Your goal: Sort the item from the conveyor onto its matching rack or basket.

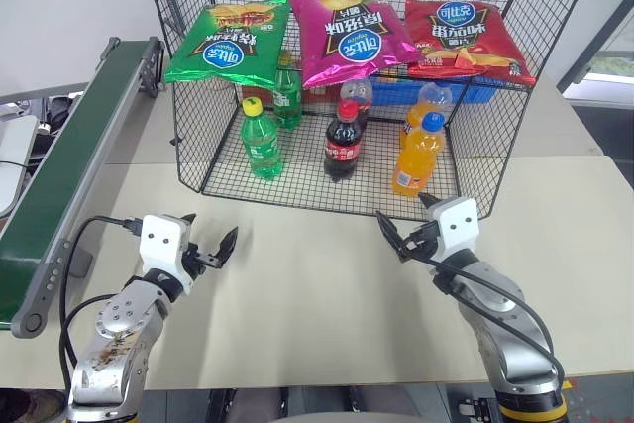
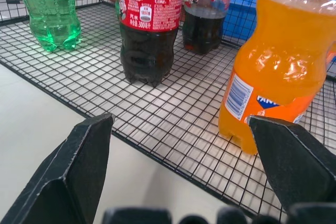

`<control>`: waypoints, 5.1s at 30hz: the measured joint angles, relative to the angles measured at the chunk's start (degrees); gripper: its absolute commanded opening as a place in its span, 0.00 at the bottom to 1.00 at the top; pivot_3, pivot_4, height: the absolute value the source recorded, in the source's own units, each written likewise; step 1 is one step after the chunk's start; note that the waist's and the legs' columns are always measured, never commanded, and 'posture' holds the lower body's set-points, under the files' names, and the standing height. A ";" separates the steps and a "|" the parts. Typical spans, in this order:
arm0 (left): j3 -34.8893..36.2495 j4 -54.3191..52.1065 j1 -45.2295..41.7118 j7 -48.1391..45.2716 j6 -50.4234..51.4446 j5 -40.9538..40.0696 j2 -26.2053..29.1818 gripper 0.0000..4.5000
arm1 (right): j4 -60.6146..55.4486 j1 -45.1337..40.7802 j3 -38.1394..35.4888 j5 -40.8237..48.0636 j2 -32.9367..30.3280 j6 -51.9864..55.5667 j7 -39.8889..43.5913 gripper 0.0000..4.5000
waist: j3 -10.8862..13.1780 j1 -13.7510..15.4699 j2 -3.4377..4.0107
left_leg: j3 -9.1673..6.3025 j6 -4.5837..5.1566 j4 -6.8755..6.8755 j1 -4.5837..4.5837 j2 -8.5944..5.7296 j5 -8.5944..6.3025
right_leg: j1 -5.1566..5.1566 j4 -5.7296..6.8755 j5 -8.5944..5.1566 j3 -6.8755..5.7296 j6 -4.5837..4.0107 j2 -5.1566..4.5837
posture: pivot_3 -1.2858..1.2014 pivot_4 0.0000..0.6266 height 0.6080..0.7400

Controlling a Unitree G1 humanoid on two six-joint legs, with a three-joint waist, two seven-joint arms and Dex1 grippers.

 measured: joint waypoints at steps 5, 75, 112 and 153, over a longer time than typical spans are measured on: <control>0.12 -0.17 0.09 -0.76 0.00 0.00 0.26 0.99 | 0.00 -0.03 -0.41 0.00 -0.26 -0.01 0.54 1.00 | -0.01 0.01 0.00 | 0.00 0.00 0.01 0.01 0.00 0.00 | 0.00 0.02 0.00 0.00 0.00 0.00 | 0.52 0.24 1.00; 6.97 -2.84 5.19 -2.82 1.10 -1.56 2.09 0.99 | 1.12 -1.80 0.43 -0.42 0.54 0.12 2.03 1.00 | -0.02 -0.02 -0.01 | 0.00 0.13 0.42 0.03 0.02 -0.08 | 0.01 0.36 0.00 0.00 0.00 0.01 | 0.52 0.24 1.00; 46.97 2.16 -1.14 36.83 18.88 -65.47 3.21 0.99 | -4.02 -34.89 -1.22 31.34 -10.67 23.29 22.61 1.00 | -0.03 0.24 -0.09 | -0.28 0.20 0.69 -0.02 0.01 -0.13 | 0.11 0.46 0.00 -0.20 0.00 -0.11 | 0.52 0.24 1.00; 43.70 17.60 2.21 48.18 10.31 -83.18 9.81 0.13 | -2.87 -36.86 -2.51 33.73 -10.79 23.83 19.22 1.00 | -0.06 0.10 -0.14 | -0.29 0.17 0.63 -0.03 0.03 -0.11 | 0.07 0.42 0.00 -0.29 -0.01 -0.09 | 0.52 0.24 1.00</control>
